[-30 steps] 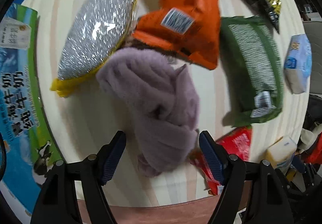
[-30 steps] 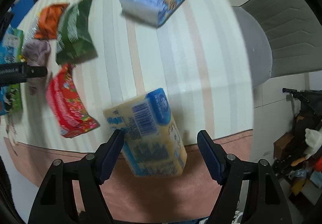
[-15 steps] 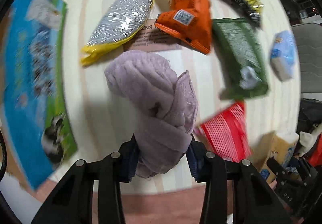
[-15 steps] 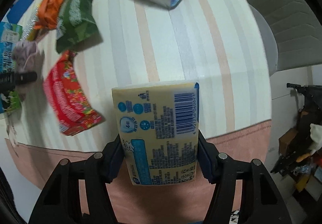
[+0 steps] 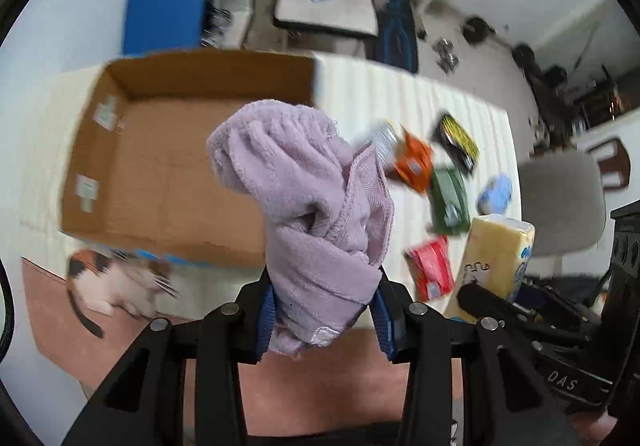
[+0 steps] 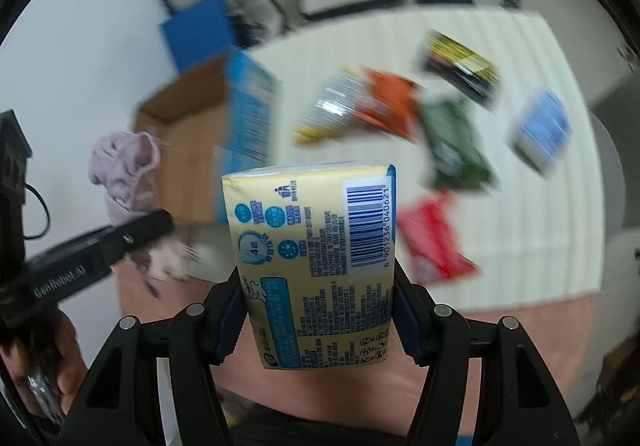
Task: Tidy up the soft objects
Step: 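Carry towel and carton into the box and open both tools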
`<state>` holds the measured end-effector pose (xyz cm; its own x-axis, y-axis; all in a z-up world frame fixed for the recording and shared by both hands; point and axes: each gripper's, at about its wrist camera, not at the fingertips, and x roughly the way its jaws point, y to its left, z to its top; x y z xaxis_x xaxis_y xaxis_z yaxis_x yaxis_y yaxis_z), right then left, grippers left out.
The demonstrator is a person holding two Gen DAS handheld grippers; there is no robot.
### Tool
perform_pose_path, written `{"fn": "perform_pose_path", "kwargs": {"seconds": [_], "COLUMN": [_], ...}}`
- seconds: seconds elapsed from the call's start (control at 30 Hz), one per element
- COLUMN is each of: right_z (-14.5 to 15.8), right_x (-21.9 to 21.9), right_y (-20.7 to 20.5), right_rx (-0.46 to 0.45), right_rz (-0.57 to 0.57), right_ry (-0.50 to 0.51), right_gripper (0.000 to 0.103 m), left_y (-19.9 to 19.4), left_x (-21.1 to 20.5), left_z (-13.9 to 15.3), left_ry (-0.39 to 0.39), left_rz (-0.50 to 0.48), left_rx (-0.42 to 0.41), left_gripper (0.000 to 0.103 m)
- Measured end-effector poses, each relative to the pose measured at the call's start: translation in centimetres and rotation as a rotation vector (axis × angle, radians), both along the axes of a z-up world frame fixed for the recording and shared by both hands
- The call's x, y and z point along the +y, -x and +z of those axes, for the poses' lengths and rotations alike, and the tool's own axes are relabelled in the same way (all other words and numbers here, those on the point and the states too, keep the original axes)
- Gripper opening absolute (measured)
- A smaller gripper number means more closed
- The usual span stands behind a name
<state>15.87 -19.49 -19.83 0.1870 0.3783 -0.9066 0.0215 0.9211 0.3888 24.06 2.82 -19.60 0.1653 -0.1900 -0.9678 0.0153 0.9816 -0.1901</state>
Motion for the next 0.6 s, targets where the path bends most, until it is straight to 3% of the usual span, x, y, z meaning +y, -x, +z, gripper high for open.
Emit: {"fn": "perform_pose_path", "kwargs": {"seconds": [0.1,0.2,0.4,0.6], "right_z": [0.8,0.3,-4.9,-10.2], "right_x": [6.2,11.7,19.7,23.9], "right_y": [-5.0,-8.9,-15.5,-19.5], "right_rx": [-0.008,-0.008,0.072,0.131], "right_rz": [0.012,0.018,0.005,-0.013], "right_ry": [-0.038,-0.005,0.067,0.163], "right_gripper": [0.066,0.066,0.066,0.066], "left_y": [-4.0,-7.2,-13.4,-16.8], "left_x": [4.2,8.2,14.0,15.2], "left_z": [-0.6,-2.1,-7.8,-13.8], "left_ry": [0.044,0.073,0.181,0.263], "left_rz": [0.044,0.062,0.076,0.055], "left_rx": [0.014,0.049,0.176,0.303], "left_gripper": [0.038,0.038,0.038,0.039]}}
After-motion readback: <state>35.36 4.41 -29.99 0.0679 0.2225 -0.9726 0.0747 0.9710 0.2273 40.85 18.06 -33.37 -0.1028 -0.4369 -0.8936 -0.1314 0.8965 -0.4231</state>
